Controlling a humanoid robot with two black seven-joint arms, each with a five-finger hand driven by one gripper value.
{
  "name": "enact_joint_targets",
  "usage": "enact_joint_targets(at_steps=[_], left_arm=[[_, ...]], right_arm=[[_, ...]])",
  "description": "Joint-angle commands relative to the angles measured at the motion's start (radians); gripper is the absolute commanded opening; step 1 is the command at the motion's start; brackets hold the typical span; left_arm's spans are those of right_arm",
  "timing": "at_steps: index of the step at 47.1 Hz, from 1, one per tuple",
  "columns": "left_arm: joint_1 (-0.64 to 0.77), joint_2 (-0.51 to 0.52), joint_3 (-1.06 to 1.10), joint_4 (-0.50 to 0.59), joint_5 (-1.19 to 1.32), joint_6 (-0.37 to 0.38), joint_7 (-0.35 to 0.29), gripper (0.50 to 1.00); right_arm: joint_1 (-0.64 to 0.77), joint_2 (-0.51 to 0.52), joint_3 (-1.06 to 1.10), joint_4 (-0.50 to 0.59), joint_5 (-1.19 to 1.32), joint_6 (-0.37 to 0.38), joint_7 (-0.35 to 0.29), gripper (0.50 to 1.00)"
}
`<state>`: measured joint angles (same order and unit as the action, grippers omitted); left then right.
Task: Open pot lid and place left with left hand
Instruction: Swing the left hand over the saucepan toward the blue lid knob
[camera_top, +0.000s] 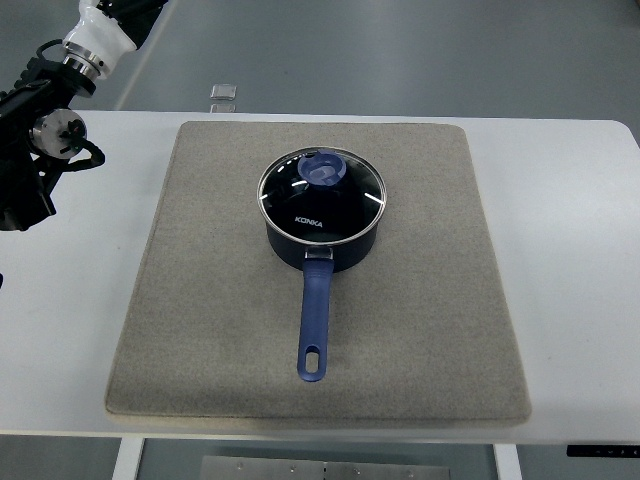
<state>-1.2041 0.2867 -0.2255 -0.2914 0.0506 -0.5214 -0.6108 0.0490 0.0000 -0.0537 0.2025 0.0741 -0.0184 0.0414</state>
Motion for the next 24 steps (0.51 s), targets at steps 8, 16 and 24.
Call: enact_joint_targets(at_steps=[8, 16, 24], left_arm=[[-0.084, -0.001, 0.225, 0.012, 0.100, 0.026, 0.000, 0.988], [-0.173, -0.012, 0.406, 0.011, 0.238, 0.026, 0.000, 0.988], [-0.247, -0.018, 0.448, -0.005, 0.463, 0.021, 0.000, 0.990]], right_arm=[[0.000, 0.000, 0.000, 0.000, 0.000, 0.000, 0.000, 0.915], [0.000, 0.000, 0.000, 0.000, 0.000, 0.000, 0.000, 0.915], [0.000, 0.000, 0.000, 0.000, 0.000, 0.000, 0.000, 0.915]])
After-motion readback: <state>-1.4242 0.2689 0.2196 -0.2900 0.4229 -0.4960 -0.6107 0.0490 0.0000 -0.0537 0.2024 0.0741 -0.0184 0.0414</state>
